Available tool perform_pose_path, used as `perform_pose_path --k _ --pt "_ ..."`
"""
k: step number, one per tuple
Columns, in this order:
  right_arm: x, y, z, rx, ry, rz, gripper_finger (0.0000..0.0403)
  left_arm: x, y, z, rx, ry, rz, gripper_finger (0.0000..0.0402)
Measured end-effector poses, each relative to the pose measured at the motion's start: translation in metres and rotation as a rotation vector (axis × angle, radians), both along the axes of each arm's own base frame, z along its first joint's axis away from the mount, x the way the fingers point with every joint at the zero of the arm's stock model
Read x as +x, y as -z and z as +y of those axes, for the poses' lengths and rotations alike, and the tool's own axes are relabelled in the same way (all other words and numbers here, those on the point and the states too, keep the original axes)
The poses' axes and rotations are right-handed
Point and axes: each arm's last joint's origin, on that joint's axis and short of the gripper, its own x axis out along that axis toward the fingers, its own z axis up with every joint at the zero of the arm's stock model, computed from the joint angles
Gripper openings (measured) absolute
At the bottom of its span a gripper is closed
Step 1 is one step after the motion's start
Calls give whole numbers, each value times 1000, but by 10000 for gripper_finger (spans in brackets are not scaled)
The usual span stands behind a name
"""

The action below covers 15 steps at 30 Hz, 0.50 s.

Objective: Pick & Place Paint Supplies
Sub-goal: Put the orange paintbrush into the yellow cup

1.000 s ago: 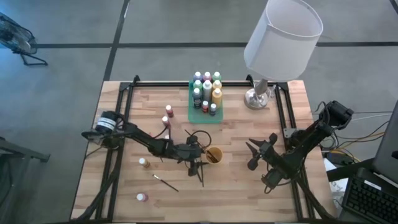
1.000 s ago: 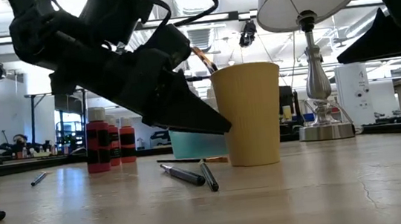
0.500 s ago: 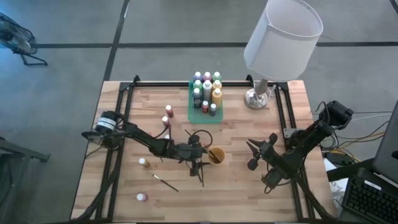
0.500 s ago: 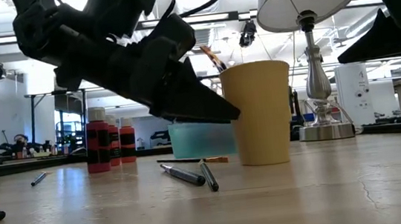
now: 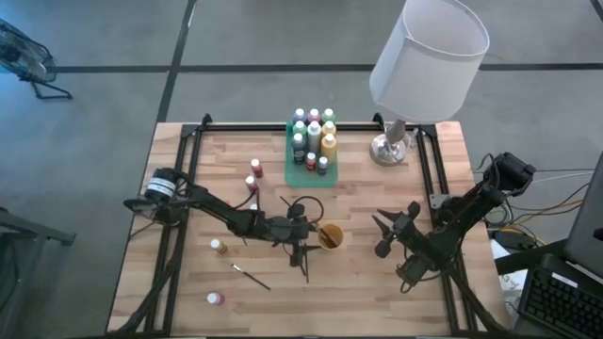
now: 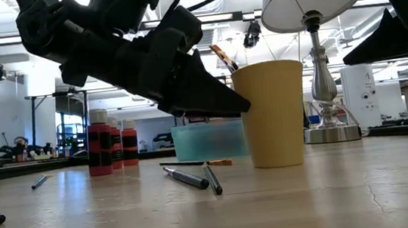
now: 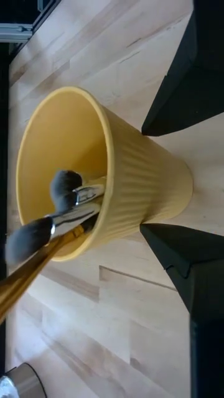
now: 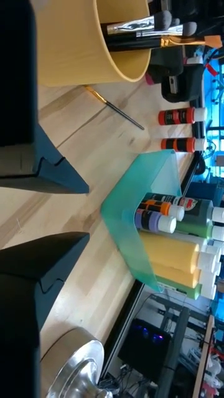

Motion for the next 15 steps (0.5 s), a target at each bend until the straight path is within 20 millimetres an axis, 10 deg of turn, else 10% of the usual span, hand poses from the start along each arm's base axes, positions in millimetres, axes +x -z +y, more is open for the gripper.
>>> perform_pose_path --k 15 --pt "0 0 0 -1 -1 2 128 4 -5 -1 8 5 -15 248"
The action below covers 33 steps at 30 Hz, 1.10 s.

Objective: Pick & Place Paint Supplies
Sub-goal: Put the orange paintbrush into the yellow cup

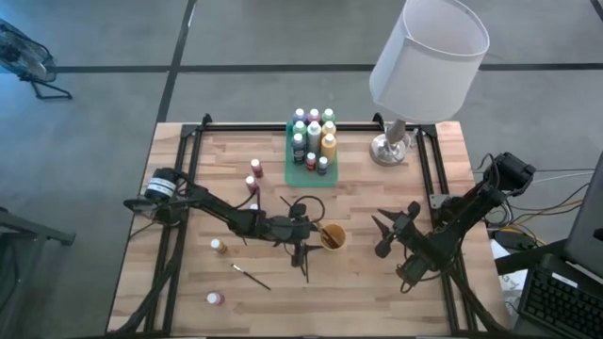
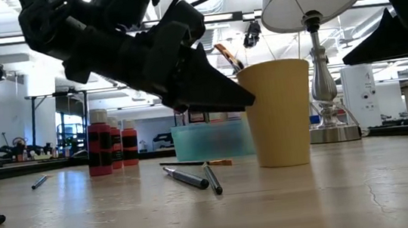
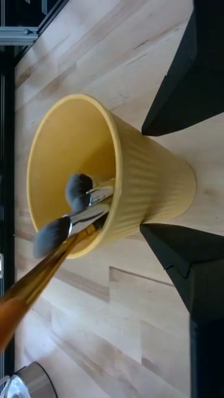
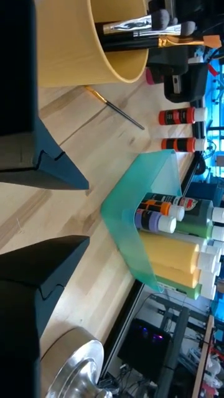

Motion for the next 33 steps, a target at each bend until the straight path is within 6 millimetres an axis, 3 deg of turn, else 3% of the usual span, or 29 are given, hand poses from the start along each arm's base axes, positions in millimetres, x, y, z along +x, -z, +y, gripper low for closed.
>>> perform_pose_path --k 22,33 --pt "0 0 0 -4 -2 5 64 8 -9 1 13 3 -5 248" --pt "0 0 0 -3 -2 6 90 12 -14 1 17 10 -24 248"
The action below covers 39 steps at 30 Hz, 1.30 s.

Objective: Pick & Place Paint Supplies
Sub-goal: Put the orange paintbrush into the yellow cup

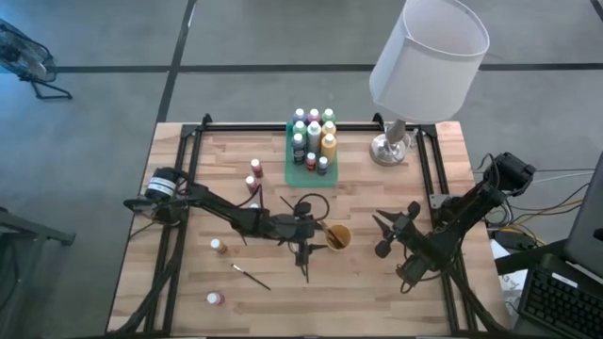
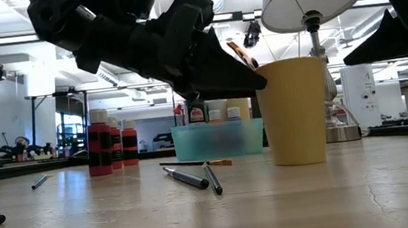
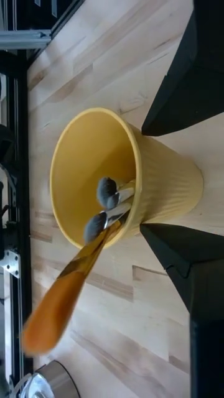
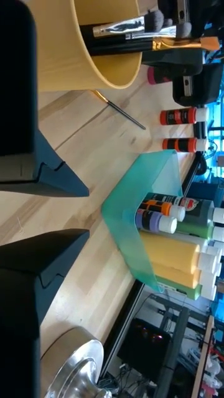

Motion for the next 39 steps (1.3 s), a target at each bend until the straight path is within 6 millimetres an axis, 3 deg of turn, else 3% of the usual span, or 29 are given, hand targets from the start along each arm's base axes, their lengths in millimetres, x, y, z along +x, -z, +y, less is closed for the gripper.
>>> perform_pose_path --k 11,19,28,34,39 --pt "0 0 0 3 0 2 120 1 -1 3 -1 4 5 248" --pt "0 1 0 17 0 18 133 -5 6 9 76 13 143 248" --pt "0 1 0 17 -1 19 147 -15 12 37 182 19 383 248" --pt "0 1 1 20 -1 15 161 -10 7 60 120 107 374 248" --pt "0 1 1 9 -6 26 175 -10 7 66 99 167 367 248"
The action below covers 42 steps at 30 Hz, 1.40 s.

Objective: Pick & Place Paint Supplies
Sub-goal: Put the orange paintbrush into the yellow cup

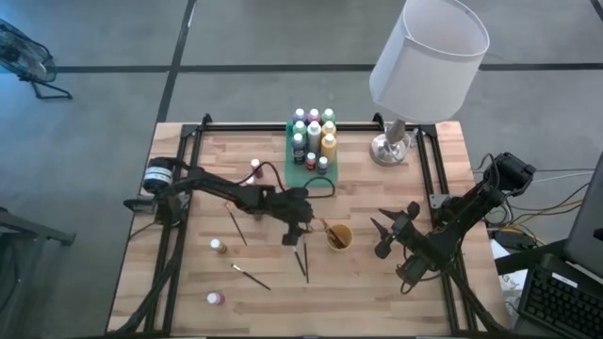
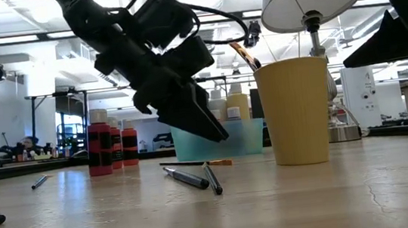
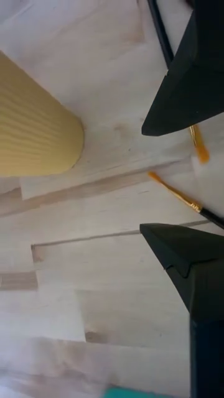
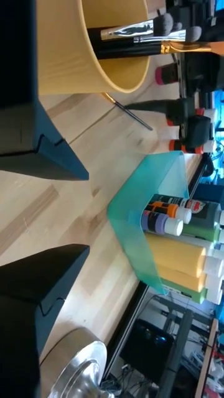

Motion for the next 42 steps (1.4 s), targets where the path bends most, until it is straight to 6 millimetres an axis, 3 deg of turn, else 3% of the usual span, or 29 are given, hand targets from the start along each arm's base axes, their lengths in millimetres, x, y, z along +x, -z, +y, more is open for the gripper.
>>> perform_pose_path --k 10,18,35,42 --pt "0 0 0 -4 -2 3 193 2 -1 -1 19 38 -33 248" --pt "0 0 0 -4 -3 3 199 8 12 -2 17 54 -18 248" --pt "0 1 0 -7 -4 6 157 21 36 -1 11 46 25 245" --pt "-1 1 0 -6 -4 10 138 19 39 -1 3 38 52 197"
